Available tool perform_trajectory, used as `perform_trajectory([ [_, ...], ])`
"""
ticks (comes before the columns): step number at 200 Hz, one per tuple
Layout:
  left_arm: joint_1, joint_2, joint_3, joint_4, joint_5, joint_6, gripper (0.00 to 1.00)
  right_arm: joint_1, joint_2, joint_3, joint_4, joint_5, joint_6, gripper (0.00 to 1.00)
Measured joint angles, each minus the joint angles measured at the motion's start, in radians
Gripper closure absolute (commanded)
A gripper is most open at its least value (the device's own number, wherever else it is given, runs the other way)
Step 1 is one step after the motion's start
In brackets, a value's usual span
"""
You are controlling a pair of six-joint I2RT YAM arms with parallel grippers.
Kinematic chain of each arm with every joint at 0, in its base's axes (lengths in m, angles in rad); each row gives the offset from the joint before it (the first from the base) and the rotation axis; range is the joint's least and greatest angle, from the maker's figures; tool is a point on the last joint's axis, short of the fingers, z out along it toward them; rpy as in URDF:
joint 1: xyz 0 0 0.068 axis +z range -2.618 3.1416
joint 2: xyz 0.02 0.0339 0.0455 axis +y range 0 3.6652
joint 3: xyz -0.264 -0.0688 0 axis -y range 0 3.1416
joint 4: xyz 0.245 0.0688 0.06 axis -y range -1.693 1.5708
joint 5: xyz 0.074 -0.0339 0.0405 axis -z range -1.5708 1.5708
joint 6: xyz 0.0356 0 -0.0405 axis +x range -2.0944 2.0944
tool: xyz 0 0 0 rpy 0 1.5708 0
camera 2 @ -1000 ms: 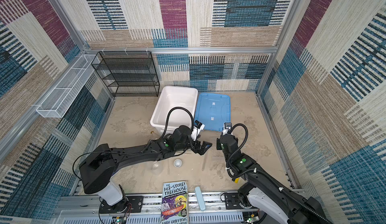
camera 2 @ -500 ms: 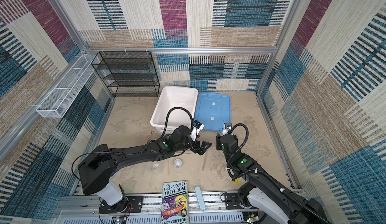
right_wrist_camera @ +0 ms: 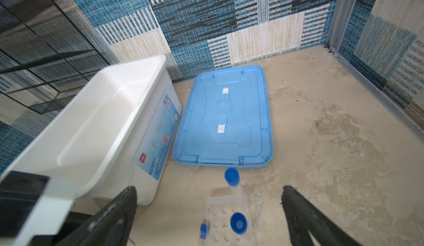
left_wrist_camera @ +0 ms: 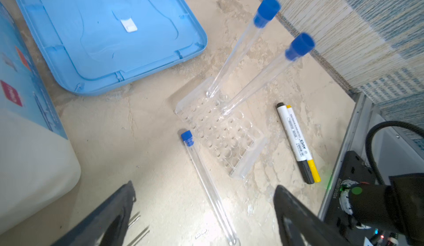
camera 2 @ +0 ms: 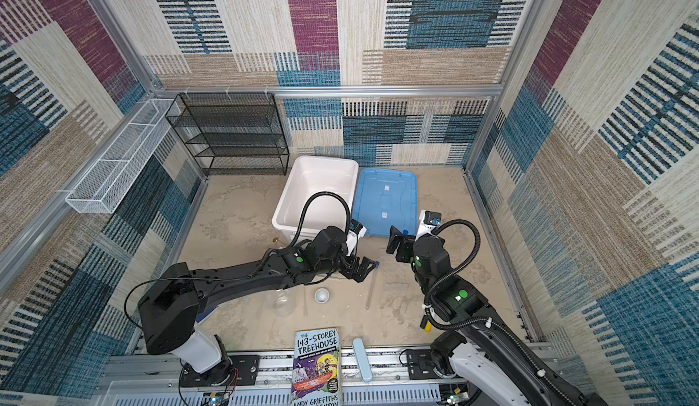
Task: Organize the chemistry lab equipment
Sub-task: 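Lower the left gripper to the lying third tube while the right arm draws back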
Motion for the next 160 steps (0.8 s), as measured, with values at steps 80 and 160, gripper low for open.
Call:
perform_trajectory([
  [80, -0.059, 0.209, 0.189, -0.235, 0.030, 0.009, 0.27, -0.044, -0.074, 0.053, -0.151, -0.222, 0.029, 0.01],
  [160, -0.113, 0.353, 0.339, -0.441, -0.062, 0.011, 0.51, -0.058, -0.163, 0.005, -0.227, -0.224, 0.053, 0.01],
])
